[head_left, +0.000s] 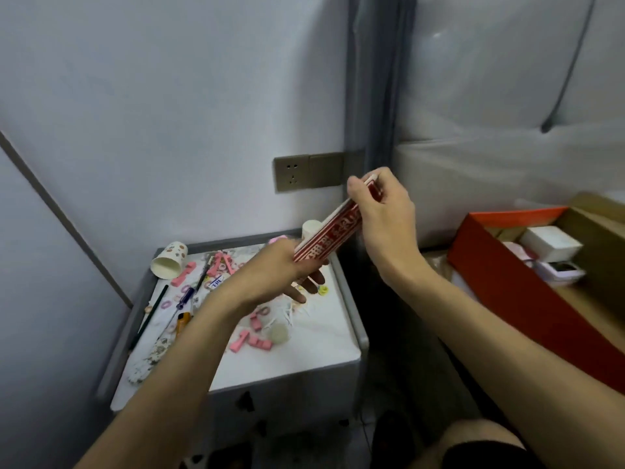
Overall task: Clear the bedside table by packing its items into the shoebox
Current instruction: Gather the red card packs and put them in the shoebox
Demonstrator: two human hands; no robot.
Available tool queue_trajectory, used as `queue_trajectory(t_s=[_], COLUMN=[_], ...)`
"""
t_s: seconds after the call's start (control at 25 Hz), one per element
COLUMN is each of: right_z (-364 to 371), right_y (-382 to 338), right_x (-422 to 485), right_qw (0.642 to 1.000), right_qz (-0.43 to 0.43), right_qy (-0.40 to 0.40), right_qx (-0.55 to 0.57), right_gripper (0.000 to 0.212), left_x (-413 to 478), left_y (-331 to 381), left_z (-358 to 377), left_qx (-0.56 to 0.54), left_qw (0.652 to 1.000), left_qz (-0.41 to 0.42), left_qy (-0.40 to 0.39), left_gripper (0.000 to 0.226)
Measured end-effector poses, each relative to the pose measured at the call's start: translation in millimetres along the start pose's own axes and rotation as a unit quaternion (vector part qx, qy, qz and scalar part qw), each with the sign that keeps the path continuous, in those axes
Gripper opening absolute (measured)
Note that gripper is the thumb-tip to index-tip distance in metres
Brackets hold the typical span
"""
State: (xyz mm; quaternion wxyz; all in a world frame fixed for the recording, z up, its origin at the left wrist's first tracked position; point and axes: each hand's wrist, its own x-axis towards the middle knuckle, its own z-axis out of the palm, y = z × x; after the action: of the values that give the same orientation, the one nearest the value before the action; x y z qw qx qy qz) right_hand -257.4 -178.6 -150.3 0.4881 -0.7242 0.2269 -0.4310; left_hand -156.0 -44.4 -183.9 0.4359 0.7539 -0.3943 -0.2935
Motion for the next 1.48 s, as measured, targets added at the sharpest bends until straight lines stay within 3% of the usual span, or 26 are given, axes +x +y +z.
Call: queue_trajectory(t_s=[0.12, 0.16, 0.24, 0.32, 0.48, 0.64, 0.76, 0.84, 0.92, 0.96, 1.04, 1.16, 1.48], right_z=[-68, -90, -133, -173, -234, -284, -320, -341, -352, -354, -353, -344, -324], right_y=[-17, -19, -19, -15, 0, 26, 59, 95, 134, 151, 175, 197, 223], right_x=[7, 10, 12, 6, -6, 15, 41, 44, 35, 30, 27, 35, 53], right_qw=[0.999, 0.997, 0.987, 0.974, 0.977, 0.974, 0.952, 0.917, 0.870, 0.843, 0.803, 0.772, 0.765], right_qz=[0.033, 0.059, 0.125, 0.180, 0.197, 0.218, 0.298, 0.395, 0.492, 0.534, 0.589, 0.626, 0.640], right_qy=[0.011, 0.011, -0.005, -0.023, -0.084, -0.056, 0.001, 0.032, 0.029, 0.023, 0.016, -0.005, 0.019], right_qx=[0.025, 0.044, 0.105, 0.139, 0.018, 0.031, 0.067, 0.032, -0.027, -0.051, -0.088, -0.109, -0.071], right_gripper=[0.030, 0.036, 0.069, 0.079, 0.022, 0.024, 0.021, 0.023, 0.022, 0.021, 0.023, 0.026, 0.023], left_x=[3, 6, 15, 27, 55, 91, 121, 145, 160, 164, 169, 178, 181], left_y=[46, 60, 87, 112, 147, 171, 177, 165, 146, 138, 125, 114, 108], left_z=[32, 44, 67, 90, 141, 199, 232, 250, 260, 264, 270, 277, 275], left_qx=[-0.017, -0.021, -0.049, -0.103, -0.165, -0.206, -0.212, -0.027, 0.201, 0.261, 0.280, 0.272, 0.241], left_qw=[0.998, 0.997, 0.994, 0.985, 0.962, 0.943, 0.957, 0.996, 0.975, 0.959, 0.955, 0.960, 0.967], left_qz=[0.042, 0.051, 0.059, 0.056, 0.034, 0.002, -0.017, 0.036, 0.092, 0.099, 0.084, 0.066, 0.080], left_qy=[-0.033, -0.050, -0.082, -0.125, -0.213, -0.261, -0.195, -0.072, 0.025, 0.044, 0.048, 0.030, 0.017], left_gripper=[0.012, 0.012, 0.015, 0.019, 0.018, 0.017, 0.020, 0.029, 0.036, 0.037, 0.034, 0.029, 0.024])
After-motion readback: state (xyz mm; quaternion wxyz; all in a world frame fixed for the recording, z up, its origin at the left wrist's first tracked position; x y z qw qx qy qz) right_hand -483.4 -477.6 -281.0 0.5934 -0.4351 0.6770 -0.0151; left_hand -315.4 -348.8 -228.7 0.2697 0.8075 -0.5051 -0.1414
